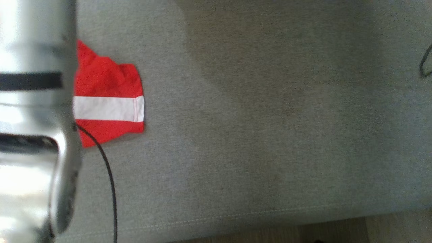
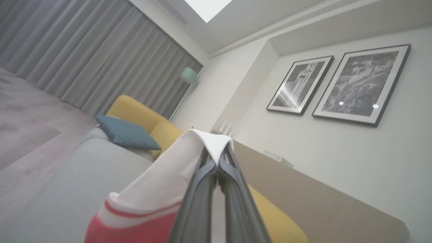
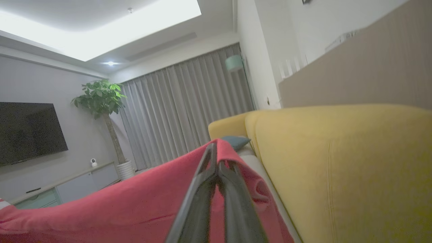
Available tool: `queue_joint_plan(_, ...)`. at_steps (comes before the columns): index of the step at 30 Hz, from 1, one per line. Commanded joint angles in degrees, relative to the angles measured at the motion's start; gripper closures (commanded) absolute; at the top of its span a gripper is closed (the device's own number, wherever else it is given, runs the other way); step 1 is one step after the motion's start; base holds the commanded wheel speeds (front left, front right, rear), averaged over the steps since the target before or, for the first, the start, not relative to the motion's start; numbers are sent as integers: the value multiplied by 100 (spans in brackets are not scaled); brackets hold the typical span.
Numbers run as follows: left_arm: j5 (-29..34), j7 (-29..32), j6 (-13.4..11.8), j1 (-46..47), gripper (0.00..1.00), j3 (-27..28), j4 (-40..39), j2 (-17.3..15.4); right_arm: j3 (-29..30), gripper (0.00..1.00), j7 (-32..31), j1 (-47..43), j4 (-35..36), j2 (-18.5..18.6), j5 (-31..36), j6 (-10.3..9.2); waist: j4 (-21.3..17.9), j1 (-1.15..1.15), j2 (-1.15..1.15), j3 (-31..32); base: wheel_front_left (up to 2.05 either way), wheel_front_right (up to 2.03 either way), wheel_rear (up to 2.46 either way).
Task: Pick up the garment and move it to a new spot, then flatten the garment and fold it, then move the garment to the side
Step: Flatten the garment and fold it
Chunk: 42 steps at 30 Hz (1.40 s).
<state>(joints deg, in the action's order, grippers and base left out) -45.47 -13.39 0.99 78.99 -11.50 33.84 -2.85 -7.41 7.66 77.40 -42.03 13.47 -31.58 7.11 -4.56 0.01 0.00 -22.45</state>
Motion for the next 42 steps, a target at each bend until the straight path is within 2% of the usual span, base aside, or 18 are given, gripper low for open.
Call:
queue_joint_plan(1,29,-30,79,-76,100,-21,-101,-152,-125,100,43,-159,75,-48,-164,37,59,-1,0,-40,0,0,0)
queue_joint_plan(6,93,-89,283,-1044,100,-306,103,-104,-625,100,-132,-1087,-224,-41,-874,37,137,-1,0,59,0,0,0)
queue_joint_plan(10,85,-103,379,-1890,100,-436,207,-146,-1046,100,-514,-1826,-203,37,-1455,37,173,-1,0,236,0,0,0)
queue_joint_plan(18,110,197,505,-3486,100,-867,-10,-428,-1625,100,-1339,-2891,-197,595,-2012,37,223,-1,0,751,0,0,0)
queue_joint_plan(25,70,767,539,-4565,100,-1256,-818,-726,-1998,100,-2131,-3429,-81,1177,-2140,37,267,-1,0,1117,0,0,0)
queue_joint_plan(32,-17,1368,410,-5393,100,-1479,-1797,-1071,-2326,100,-2686,-3916,207,1673,-2106,37,273,-1,0,1377,0,0,0)
queue_joint_plan(42,-247,2210,278,-6307,100,-1719,-2882,-1600,-2560,100,-3114,-4523,525,1997,-2002,37,205,-1,0,1724,0,0,0)
